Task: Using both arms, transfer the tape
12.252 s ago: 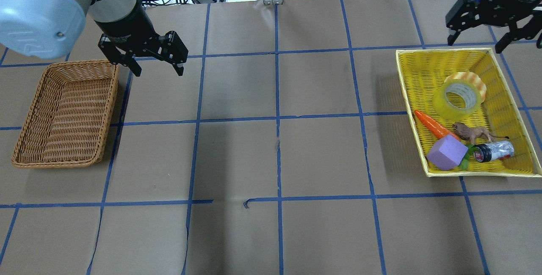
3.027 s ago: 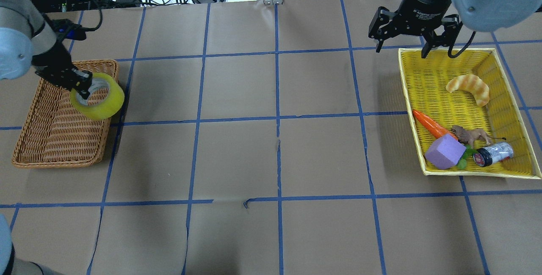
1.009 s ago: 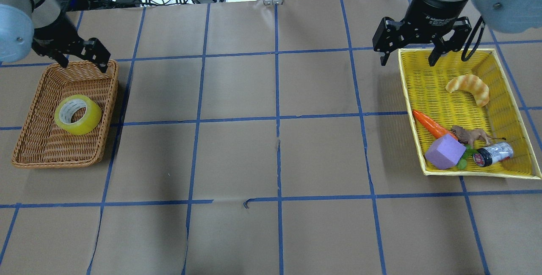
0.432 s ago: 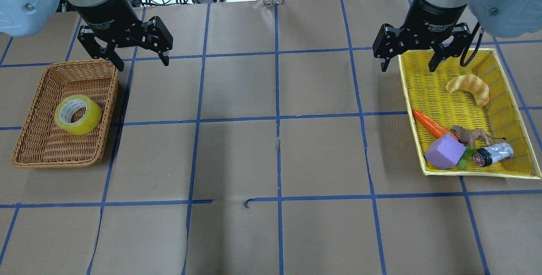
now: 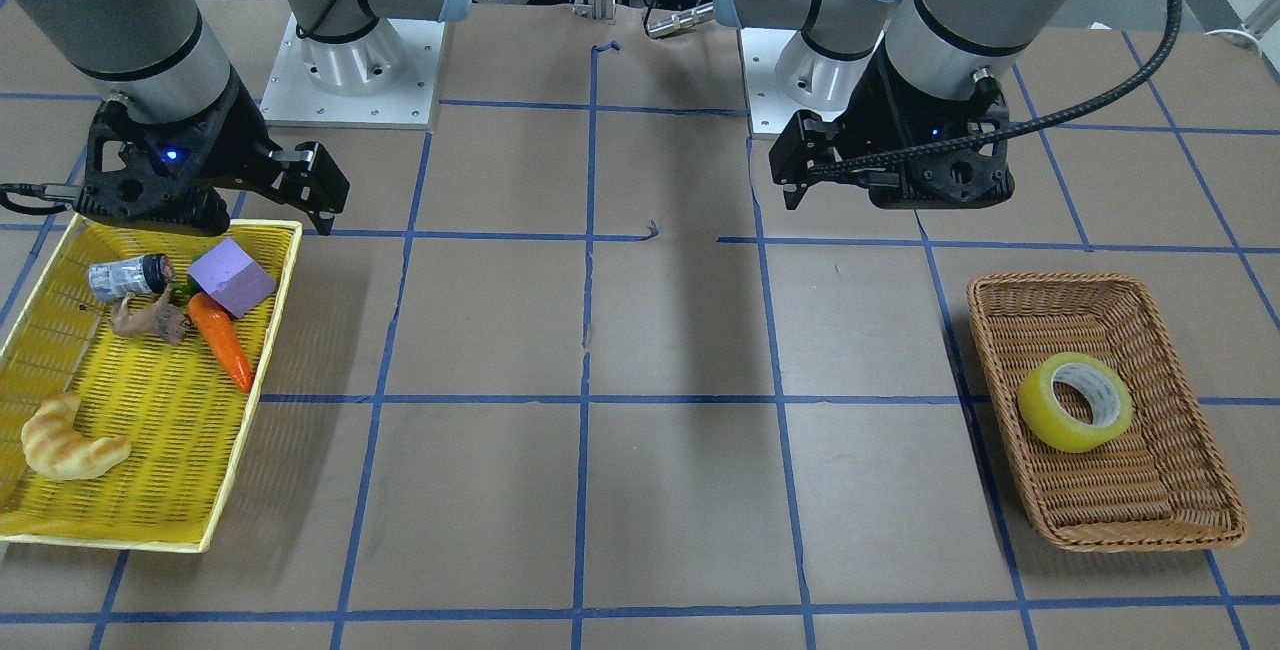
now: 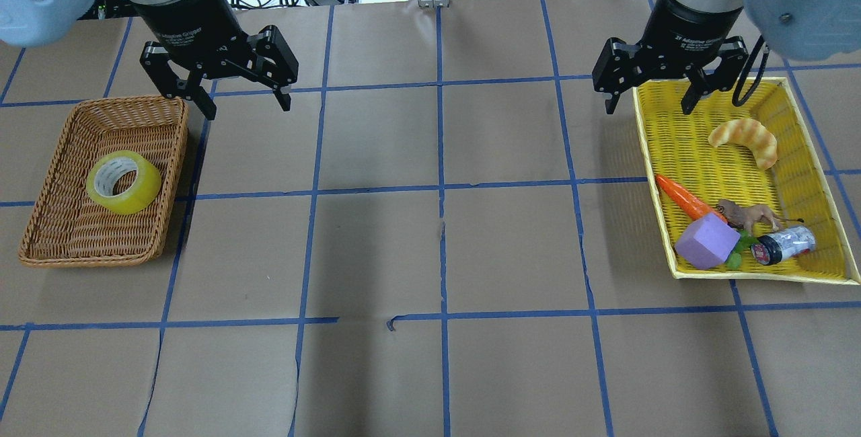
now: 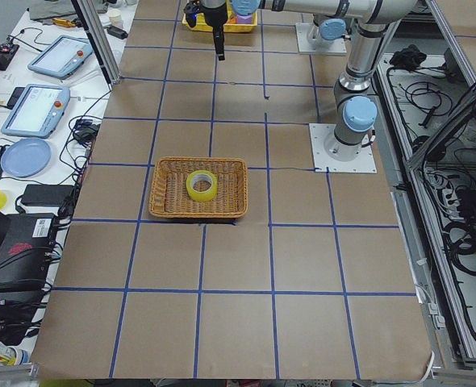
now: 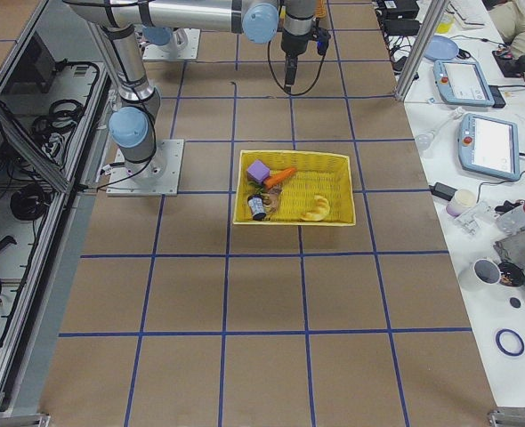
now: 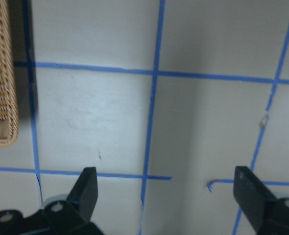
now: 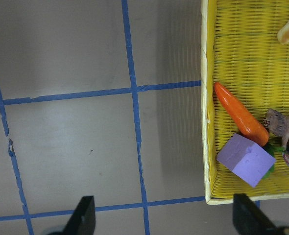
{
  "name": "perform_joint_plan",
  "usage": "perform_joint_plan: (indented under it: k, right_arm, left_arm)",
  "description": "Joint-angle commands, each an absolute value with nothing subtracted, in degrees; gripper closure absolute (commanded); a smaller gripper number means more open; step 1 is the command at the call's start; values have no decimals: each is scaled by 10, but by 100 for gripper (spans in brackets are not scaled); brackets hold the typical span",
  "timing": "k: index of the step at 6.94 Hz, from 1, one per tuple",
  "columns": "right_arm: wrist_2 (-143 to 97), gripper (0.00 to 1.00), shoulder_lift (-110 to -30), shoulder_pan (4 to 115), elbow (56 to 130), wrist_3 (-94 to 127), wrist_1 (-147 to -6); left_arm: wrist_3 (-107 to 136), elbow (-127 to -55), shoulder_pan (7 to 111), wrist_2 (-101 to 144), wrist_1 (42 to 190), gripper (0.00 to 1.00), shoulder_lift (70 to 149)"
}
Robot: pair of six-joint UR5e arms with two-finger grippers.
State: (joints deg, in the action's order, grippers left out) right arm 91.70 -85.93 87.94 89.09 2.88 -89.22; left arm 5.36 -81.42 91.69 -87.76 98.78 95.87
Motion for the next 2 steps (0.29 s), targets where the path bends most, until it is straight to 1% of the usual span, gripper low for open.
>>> perform_joint_plan:
  k: [1, 2]
  right_arm:
    - [916, 0, -853, 880, 891, 27, -893]
    - [918, 0, -854, 878, 891, 27, -893]
  left_arm:
    - [51, -816, 918, -879, 989, 0, 961]
    - [47, -816, 914, -880, 987, 0, 962]
